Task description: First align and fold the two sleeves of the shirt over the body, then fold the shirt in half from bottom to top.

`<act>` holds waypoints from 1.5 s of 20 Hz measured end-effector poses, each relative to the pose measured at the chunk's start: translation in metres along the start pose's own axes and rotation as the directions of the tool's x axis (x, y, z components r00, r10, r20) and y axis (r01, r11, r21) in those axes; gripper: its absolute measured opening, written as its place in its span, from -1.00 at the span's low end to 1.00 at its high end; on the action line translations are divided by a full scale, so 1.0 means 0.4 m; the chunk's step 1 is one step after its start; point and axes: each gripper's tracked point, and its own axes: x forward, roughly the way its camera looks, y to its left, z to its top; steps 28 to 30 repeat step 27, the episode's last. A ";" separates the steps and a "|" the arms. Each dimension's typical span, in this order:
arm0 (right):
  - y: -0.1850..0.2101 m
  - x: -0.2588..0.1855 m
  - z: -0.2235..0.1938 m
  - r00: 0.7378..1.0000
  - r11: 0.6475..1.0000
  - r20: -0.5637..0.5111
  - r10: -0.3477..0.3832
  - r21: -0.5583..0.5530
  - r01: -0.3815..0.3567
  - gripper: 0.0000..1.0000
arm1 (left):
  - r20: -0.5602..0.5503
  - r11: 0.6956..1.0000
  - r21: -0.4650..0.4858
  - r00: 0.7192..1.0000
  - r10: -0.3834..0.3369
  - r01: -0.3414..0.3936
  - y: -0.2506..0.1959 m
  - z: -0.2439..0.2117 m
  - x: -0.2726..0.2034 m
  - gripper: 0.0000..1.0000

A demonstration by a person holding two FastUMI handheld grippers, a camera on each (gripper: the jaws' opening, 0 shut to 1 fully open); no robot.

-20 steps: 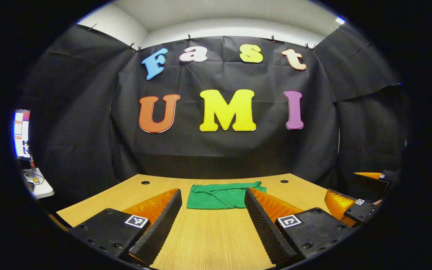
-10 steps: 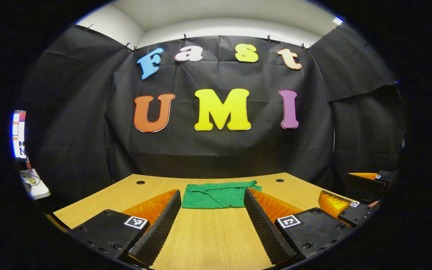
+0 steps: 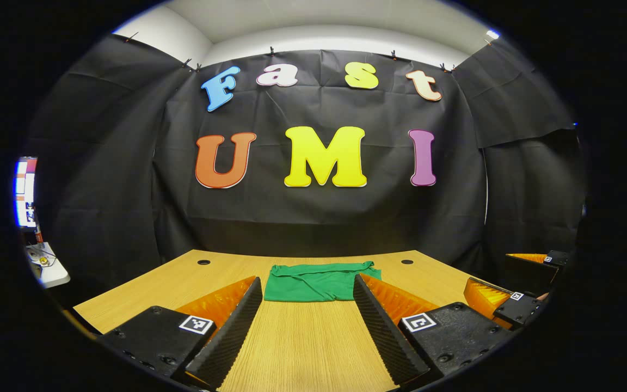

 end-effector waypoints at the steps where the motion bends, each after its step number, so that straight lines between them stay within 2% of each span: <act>1: -0.006 -0.004 0.000 1.000 1.000 0.003 -0.004 -0.006 0.004 0.93 | -0.001 1.000 -0.001 1.000 0.003 -0.003 0.000 -0.002 0.001 1.00; 15: -0.059 -0.019 0.036 0.998 0.999 0.021 -0.052 -0.002 0.052 0.89 | -0.030 1.000 -0.011 0.999 0.020 -0.020 0.017 -0.023 0.012 1.00; 22: -0.064 -0.024 0.018 0.999 0.999 -0.012 -0.041 -0.002 0.041 0.89 | -0.027 0.999 -0.023 0.999 0.030 -0.031 0.025 -0.022 0.015 1.00; 23: -0.070 -0.030 0.020 0.999 0.999 -0.009 -0.042 0.003 0.042 0.84 | -0.028 0.999 -0.026 0.999 0.033 -0.033 0.027 -0.025 0.016 1.00; 30: -0.083 -0.025 0.012 0.999 0.998 -0.019 -0.049 0.047 0.050 0.89 | -0.017 1.000 -0.015 0.999 0.027 -0.028 0.014 -0.015 0.012 1.00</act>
